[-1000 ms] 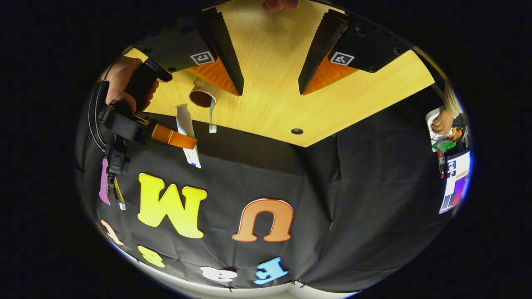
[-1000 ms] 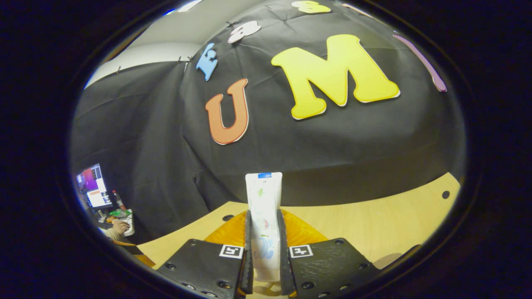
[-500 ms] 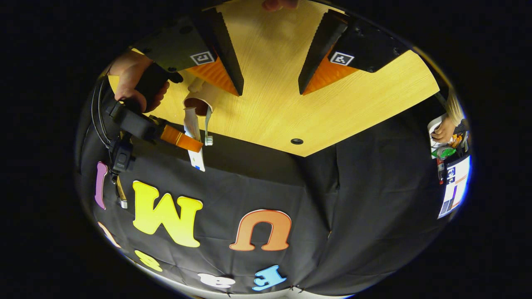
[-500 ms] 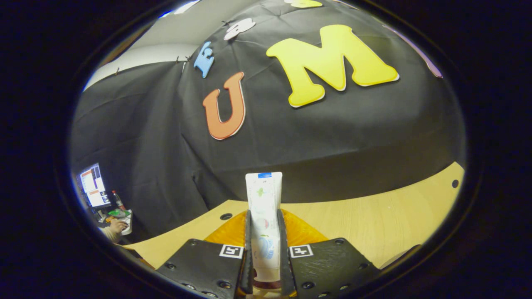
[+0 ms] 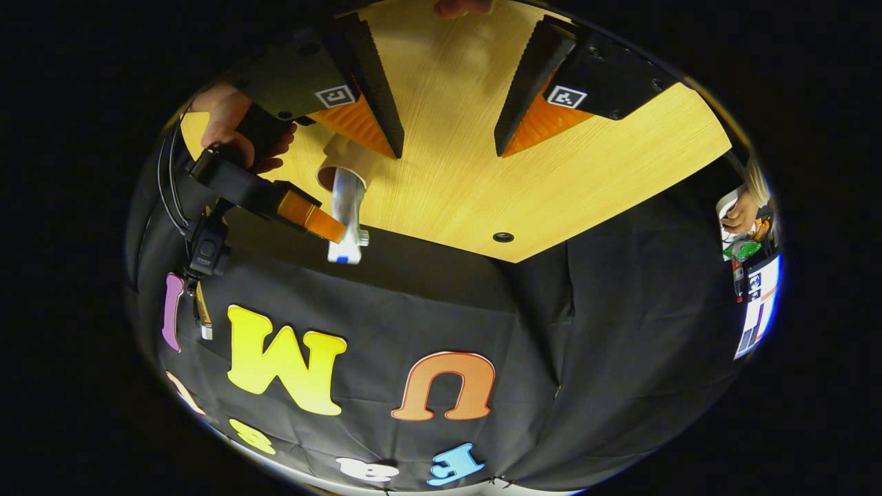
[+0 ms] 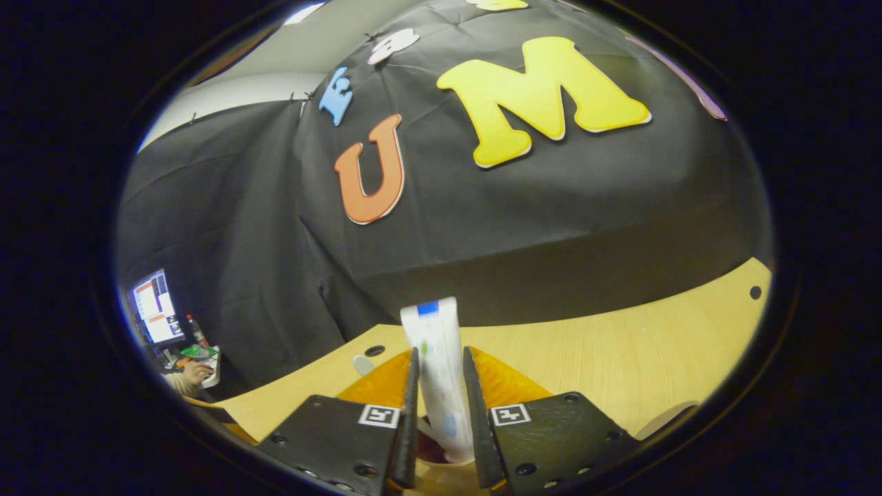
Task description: Put the toothbrush and toothpaste on the desktop into the cup, then pick up the cup and place it on the coaster on the desktop.
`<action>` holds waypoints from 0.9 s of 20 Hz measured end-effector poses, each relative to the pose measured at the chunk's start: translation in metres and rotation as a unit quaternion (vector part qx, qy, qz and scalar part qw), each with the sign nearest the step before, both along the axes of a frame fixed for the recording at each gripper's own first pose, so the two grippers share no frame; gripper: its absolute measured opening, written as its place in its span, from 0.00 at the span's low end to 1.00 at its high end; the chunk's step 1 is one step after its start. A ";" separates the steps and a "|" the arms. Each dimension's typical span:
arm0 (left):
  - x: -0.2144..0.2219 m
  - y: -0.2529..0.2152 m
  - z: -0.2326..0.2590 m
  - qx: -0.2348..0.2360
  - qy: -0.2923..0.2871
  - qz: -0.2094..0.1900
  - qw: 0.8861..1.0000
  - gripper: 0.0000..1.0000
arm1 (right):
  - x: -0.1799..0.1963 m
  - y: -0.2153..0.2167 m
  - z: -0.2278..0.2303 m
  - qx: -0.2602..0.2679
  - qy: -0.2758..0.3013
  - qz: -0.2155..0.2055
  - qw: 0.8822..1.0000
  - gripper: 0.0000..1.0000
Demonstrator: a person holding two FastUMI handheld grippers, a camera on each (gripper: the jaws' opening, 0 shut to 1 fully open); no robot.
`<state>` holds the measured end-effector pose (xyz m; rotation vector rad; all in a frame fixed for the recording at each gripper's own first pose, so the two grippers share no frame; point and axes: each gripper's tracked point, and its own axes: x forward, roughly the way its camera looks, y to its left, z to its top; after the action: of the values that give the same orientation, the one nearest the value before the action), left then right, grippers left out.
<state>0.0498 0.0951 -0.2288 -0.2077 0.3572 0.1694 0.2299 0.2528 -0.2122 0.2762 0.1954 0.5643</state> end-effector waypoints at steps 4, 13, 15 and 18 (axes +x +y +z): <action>0.004 -0.005 0.004 0.001 -0.004 -0.006 1.000 0.85 | -0.014 -0.010 0.009 -0.018 -0.007 -0.003 1.000 0.36; 0.030 -0.041 0.024 -0.001 -0.005 -0.043 0.999 0.85 | -0.051 -0.062 0.047 -0.058 -0.011 -0.031 0.998 0.71; 0.036 -0.056 0.026 -0.003 0.004 -0.063 0.998 0.85 | -0.060 -0.083 0.055 -0.070 -0.008 -0.043 0.997 0.69; 0.048 -0.079 0.020 0.002 0.036 -0.100 0.994 0.85 | -0.077 -0.118 0.066 -0.082 0.009 -0.063 0.995 0.69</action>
<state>0.0974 0.0161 -0.2092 -0.1611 0.4475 -0.0204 0.1532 0.1353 -0.1458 0.1338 0.2390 0.4173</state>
